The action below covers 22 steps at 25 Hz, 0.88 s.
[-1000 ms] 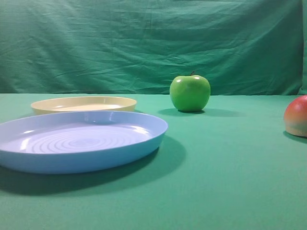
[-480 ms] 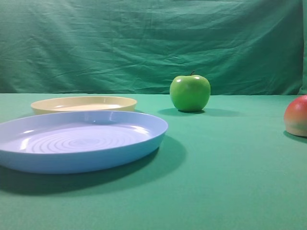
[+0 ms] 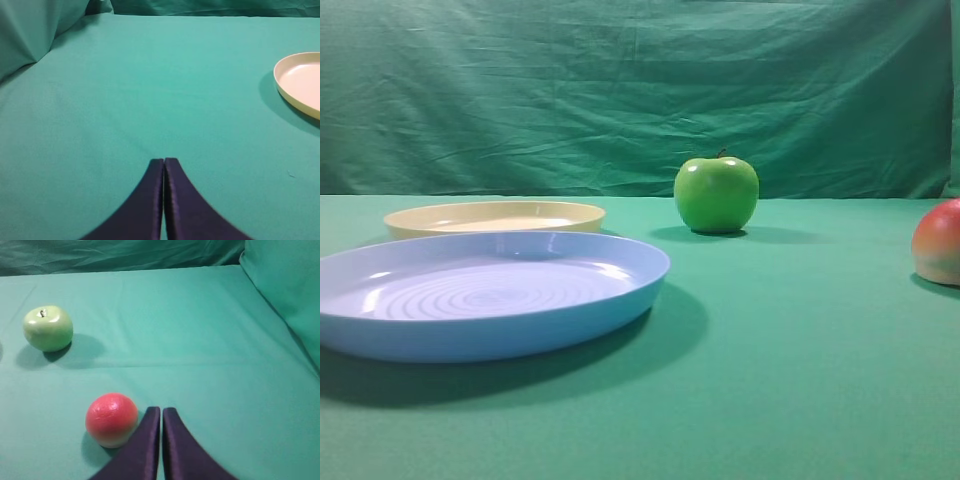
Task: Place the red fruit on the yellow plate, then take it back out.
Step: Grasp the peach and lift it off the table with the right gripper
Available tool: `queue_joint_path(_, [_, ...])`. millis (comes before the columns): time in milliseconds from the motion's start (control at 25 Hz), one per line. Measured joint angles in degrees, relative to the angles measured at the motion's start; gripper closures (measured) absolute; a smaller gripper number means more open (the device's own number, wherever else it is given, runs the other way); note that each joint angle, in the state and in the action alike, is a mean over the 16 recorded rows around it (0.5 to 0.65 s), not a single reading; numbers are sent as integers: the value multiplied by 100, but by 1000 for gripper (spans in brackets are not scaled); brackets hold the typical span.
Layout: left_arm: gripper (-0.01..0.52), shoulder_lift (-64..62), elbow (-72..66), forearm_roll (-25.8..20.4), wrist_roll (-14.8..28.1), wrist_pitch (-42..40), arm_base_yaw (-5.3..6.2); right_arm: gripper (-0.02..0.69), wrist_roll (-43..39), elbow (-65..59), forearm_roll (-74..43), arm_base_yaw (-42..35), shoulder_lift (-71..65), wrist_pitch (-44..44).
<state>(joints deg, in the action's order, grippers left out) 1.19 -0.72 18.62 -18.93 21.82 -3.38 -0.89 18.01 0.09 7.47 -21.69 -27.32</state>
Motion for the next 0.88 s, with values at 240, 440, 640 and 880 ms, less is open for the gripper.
queue_joint_path(240, [514, 0, 0, 0, 0, 0, 0, 665, 211, 819, 251, 130, -932, -409])
queue_joint_path(440, [514, 0, 0, 0, 0, 0, 0, 665, 404, 1492, 500, 263, -1640, -1038])
queue_joint_path(640, [514, 0, 0, 0, 0, 0, 0, 665, 567, 2056, 675, 469, -2405, -1729])
queue_joint_path(880, [514, 0, 0, 0, 0, 0, 0, 662, 700, 2392, 711, 760, -3294, -2185])
